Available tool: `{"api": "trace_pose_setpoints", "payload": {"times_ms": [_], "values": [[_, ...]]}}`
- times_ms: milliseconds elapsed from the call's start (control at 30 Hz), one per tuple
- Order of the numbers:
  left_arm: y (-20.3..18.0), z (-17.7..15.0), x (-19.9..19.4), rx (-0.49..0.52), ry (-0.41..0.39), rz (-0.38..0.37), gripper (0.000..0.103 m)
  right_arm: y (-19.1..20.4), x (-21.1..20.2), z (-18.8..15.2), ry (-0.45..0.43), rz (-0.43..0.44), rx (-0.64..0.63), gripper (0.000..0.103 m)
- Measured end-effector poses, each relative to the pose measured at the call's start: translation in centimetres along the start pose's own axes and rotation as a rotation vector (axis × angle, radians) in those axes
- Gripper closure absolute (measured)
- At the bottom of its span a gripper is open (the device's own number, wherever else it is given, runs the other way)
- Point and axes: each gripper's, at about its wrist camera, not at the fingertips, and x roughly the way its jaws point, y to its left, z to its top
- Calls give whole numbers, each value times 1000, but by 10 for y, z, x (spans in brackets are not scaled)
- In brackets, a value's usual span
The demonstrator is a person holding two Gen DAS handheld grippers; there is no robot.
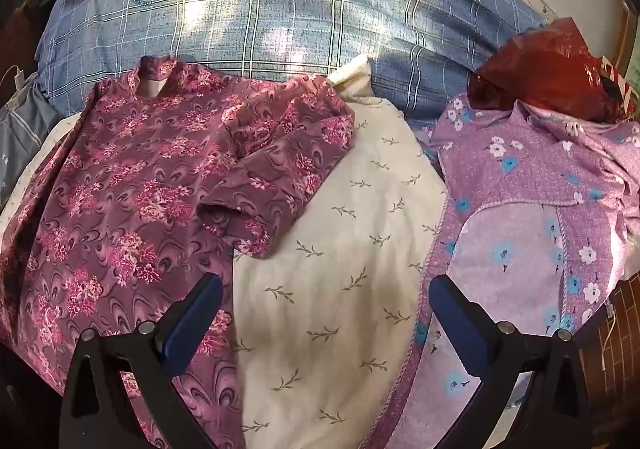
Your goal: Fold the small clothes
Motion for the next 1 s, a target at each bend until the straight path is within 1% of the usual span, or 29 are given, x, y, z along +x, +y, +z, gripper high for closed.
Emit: {"api": "trace_pose_setpoints", "payload": {"times_ms": [67,267,600,800,1000], "values": [[0,-1,-1,-2,-3,-11,0,-1,2,-1,13,10,5,1],[-1,1,0,16,-1,-17,0,-2,5,-1,26,-9,1,0],[3,15,-3,3,-23,-29,0,1,11,5,35,-10,-1,0],[-3,28,4,-27,-14,-54,0,1,15,8,36,-5,27,1],[-12,34,7,-16,-15,-62,0,1,17,8,41,-12,24,0]]}}
